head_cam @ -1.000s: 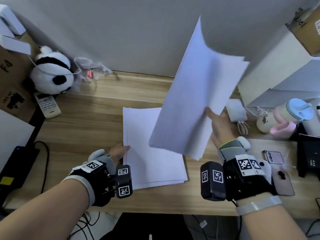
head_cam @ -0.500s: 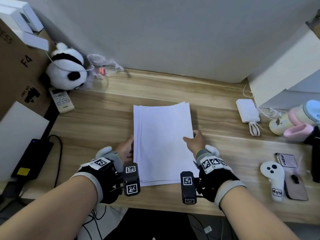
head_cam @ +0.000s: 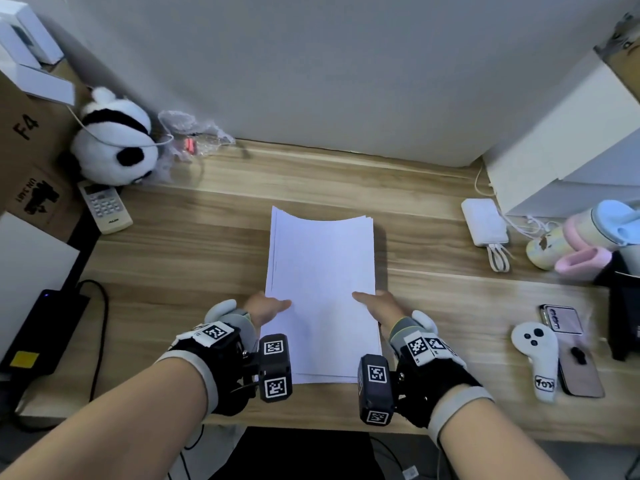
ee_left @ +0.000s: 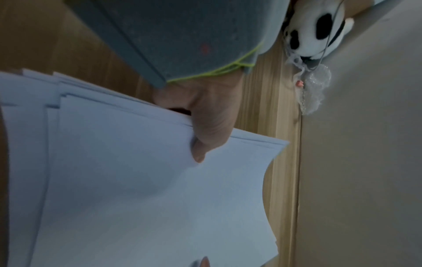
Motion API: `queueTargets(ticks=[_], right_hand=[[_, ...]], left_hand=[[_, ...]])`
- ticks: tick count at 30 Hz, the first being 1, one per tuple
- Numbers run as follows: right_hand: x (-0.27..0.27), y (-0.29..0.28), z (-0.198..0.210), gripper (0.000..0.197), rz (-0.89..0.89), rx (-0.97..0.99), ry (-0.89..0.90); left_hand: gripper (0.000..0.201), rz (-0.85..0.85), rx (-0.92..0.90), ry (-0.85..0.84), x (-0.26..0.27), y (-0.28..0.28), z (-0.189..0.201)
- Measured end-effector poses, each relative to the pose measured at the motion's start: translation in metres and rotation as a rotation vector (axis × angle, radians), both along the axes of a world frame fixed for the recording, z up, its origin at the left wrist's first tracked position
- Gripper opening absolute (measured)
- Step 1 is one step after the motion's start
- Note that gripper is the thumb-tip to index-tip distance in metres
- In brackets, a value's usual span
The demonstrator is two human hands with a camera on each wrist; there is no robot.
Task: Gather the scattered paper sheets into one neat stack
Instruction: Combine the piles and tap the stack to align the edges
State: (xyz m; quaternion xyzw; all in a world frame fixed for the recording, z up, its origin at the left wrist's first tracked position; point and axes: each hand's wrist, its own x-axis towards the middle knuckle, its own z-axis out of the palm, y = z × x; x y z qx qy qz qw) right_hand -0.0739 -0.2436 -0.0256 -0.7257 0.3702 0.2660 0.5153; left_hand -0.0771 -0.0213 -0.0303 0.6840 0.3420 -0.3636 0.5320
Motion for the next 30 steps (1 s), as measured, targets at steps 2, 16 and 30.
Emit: queueTargets(ticks=[2, 16, 30], right_hand=[[-0.003, 0.0, 0.007, 0.057, -0.062, 0.033, -0.028], [0.035, 0.001, 0.12, 0.026, -0.264, 0.312, -0.754], [0.027, -0.003, 0.113, 0.006, -0.253, 0.267, -0.738]], left_hand=[[0.082, 0.019, -0.008, -0.039, -0.001, -0.002, 0.005], [0.023, 0.165, -0.183, -0.627, 0.055, -0.011, 0.108], [0.026, 0.14, -0.198, -0.64, 0.039, -0.019, 0.103]])
